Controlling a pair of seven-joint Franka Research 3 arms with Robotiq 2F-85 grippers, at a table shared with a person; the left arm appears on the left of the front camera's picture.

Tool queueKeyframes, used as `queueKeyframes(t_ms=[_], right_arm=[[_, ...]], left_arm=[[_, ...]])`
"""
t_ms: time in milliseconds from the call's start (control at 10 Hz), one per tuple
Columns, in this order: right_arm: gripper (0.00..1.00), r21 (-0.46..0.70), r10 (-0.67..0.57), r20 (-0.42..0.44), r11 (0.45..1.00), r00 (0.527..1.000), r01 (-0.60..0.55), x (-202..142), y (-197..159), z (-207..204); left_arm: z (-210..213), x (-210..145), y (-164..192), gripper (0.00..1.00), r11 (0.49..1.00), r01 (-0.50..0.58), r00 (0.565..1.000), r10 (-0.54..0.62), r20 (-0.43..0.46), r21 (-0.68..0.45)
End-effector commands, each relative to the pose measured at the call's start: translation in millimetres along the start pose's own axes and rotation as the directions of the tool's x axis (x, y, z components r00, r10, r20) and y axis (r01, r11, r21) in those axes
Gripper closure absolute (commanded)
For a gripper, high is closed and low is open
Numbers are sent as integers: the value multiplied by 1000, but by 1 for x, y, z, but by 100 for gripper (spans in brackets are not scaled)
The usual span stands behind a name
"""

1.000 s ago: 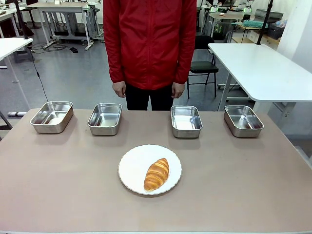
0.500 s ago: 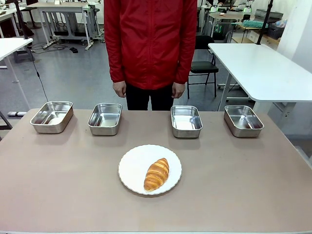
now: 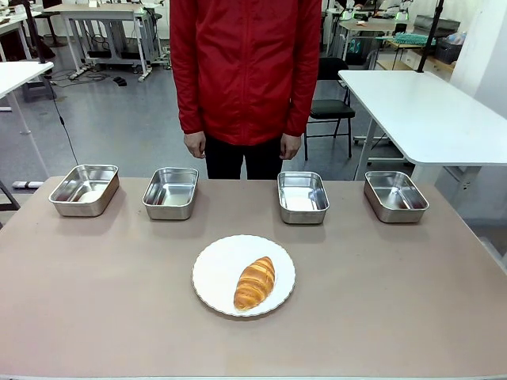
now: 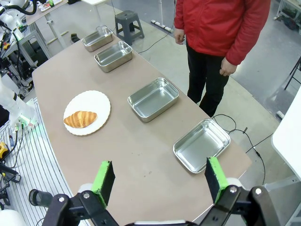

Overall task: Place the bread in the container.
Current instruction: Place the Butter Roll into the Airtight Container indicated by the human.

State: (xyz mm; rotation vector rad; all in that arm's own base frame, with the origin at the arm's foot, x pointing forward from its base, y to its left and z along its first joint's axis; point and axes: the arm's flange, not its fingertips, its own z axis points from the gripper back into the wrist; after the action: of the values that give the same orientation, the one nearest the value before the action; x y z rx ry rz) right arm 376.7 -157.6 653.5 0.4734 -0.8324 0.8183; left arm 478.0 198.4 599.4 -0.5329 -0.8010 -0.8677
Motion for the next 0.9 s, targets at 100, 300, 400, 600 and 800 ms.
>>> queueKeyframes(t_ms=[100, 300, 400, 600, 800], right_arm=[[0, 9, 13, 17, 1000, 1000, -13, 1, 0, 0], [0, 9, 13, 17, 1000, 1000, -13, 1, 0, 0], [0, 9, 13, 17, 1000, 1000, -13, 1, 0, 0], [0, 9, 13, 17, 1000, 1000, -13, 1, 0, 0], [0, 9, 13, 17, 1000, 1000, -13, 1, 0, 0]], left_arm=[[1, 0, -1, 0, 1000, 17, 1000, -17, 4, -9], [1, 0, -1, 0, 1000, 17, 1000, -17, 4, -9], [1, 0, -1, 0, 1000, 17, 1000, -17, 4, -9], [1, 0, -1, 0, 1000, 17, 1000, -17, 4, -9], [1, 0, -1, 0, 1000, 17, 1000, -17, 4, -9]])
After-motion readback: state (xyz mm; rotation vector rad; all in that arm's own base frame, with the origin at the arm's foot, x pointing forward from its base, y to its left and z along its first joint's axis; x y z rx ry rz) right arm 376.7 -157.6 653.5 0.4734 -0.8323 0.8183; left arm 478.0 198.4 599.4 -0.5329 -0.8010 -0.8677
